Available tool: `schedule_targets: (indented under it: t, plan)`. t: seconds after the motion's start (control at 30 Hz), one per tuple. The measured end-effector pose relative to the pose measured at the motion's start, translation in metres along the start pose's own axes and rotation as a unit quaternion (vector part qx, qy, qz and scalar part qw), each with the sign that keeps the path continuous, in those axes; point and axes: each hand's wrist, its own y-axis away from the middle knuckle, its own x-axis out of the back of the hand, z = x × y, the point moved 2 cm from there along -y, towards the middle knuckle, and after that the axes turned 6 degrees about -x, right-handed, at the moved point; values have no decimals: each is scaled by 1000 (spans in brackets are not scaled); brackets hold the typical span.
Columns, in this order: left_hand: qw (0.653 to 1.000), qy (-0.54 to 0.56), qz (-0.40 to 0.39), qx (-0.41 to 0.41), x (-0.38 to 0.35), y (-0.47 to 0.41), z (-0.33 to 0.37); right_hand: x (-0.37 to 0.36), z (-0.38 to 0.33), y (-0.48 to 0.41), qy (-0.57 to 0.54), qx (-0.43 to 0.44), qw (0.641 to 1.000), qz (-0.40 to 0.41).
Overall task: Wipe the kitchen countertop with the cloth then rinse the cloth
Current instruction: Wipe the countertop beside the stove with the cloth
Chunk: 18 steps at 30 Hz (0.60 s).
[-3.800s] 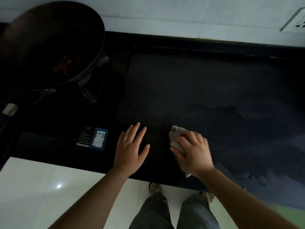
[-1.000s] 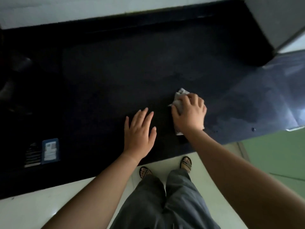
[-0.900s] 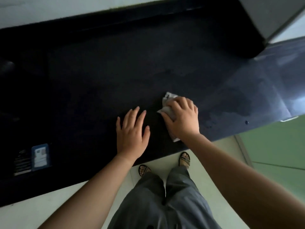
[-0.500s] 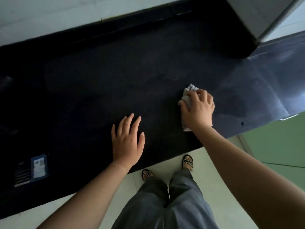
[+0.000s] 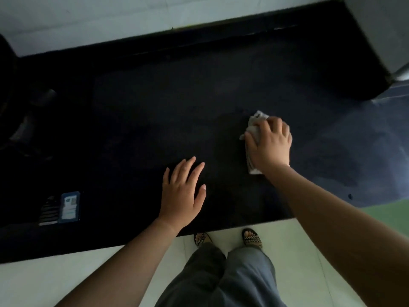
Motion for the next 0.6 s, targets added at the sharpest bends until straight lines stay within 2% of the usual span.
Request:
schedule_targets:
  t: [0.17, 0.3, 0.37, 0.43, 0.6]
  plan:
    - [1000, -13, -19, -1, 4, -1, -2, -21, -50, -25, -2, 65, 997, -46]
    - [1000, 2, -22, 14, 7, 1, 3, -8, -38, 21, -14, 233, 964, -127]
    - [999, 12, -20, 28, 7, 2, 7, 7, -11, 41, -12, 284, 947, -148]
    - [999, 19, -22, 39, 5, 3, 10, 17, 17, 35, -1, 290, 948, -135]
    - [998, 25, -21, 60, 4, 3, 13, 10, 7, -15, 6, 181, 979, -98]
